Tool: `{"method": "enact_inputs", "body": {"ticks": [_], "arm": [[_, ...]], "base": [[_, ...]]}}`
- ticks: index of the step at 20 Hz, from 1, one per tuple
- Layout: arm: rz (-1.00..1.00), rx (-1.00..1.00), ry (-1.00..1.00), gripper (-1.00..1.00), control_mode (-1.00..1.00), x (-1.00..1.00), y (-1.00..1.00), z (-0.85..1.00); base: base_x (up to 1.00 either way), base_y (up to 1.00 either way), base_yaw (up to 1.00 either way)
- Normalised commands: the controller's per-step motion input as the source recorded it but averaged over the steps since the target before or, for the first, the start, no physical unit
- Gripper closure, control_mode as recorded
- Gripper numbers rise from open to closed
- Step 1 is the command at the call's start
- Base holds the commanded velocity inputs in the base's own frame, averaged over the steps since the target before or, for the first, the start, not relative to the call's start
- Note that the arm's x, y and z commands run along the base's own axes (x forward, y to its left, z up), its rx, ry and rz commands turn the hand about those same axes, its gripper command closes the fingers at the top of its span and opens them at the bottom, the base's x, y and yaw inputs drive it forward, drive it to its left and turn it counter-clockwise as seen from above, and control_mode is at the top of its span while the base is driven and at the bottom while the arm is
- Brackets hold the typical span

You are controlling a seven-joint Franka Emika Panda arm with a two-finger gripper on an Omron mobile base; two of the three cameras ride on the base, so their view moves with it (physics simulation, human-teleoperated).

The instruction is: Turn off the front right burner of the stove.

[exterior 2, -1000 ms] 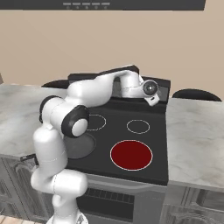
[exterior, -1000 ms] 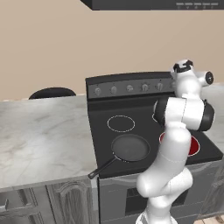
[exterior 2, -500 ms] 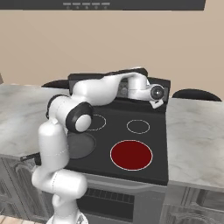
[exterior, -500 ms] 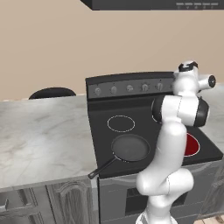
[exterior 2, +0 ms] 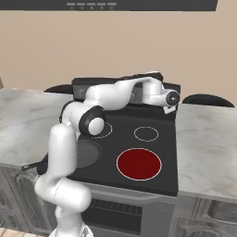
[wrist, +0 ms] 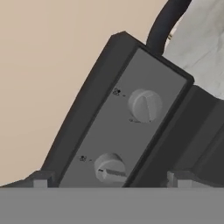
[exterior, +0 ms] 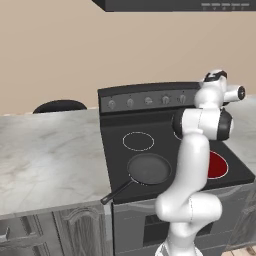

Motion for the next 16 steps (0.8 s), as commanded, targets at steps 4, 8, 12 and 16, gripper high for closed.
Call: {"method": "enact_inputs", "body": {"ticks": [4, 8, 12, 16], "arm": [[0.0, 0.05, 0.0, -1.0, -1.0, 0.06, -0.29, -0.14], [0.0, 0.01, 0.0, -1.0, -1.0, 0.09, -0.04, -0.24], [0.0, 0.03, 0.0, -1.0, -1.0, 0.02, -0.11, -0.27], [0.0, 0.04, -0.01, -1.0, -1.0, 0.0, -0.05, -0.31]], "base": [[0.0, 0.0, 0.0], [0.0, 0.0, 0.0], [0.0, 0.0, 0.0], [0.0, 0.0, 0.0]]}}
